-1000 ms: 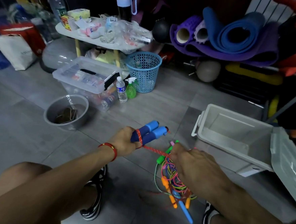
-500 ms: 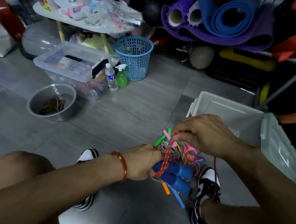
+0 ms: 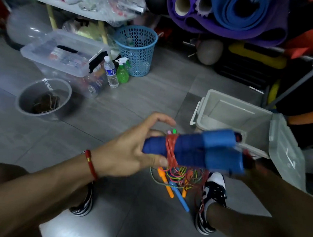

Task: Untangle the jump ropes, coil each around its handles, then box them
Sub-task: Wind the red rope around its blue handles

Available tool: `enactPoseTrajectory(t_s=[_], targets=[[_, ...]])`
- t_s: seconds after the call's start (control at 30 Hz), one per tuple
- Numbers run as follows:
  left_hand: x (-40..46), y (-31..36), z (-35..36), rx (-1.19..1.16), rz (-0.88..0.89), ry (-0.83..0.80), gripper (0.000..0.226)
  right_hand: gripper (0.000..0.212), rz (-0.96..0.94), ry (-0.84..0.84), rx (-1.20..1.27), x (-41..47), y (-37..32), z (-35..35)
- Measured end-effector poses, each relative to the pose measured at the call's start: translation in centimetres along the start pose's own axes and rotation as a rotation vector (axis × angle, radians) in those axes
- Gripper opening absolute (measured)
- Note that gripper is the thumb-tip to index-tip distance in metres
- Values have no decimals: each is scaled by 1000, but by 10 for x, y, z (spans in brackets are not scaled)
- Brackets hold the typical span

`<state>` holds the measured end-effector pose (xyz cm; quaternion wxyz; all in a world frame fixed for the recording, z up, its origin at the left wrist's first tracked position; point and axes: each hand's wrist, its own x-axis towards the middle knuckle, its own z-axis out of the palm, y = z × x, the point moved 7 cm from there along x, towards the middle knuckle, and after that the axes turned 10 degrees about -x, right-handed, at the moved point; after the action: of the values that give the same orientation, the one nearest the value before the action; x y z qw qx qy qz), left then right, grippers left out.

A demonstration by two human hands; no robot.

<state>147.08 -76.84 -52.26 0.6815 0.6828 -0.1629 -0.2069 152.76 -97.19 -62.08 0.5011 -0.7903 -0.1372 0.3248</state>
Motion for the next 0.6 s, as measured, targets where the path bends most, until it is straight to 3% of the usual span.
enactPoseTrajectory(t_s=[0.07,0.13,0.23,0.33,0.43,0.6], targets=[[5,-6,-26,-67,5,174,63,8,-94,21,-87,-10,-25,19],[8,-11,-40,-9,-3,251,53,23,-175,24,-165,-14,-46,38],[9,-26,-49,47,-42,299,47,29,-206,48,-223,-12,-64,58],[11,-34,-56,237,-62,344,47,31,-139,136,-344,-8,-56,62],[14,-35,-57,507,-39,362,38,37,-73,183,-264,-5,-55,65],[16,-27,-27,831,143,406,37,33,88,363,-128,-8,-62,60]])
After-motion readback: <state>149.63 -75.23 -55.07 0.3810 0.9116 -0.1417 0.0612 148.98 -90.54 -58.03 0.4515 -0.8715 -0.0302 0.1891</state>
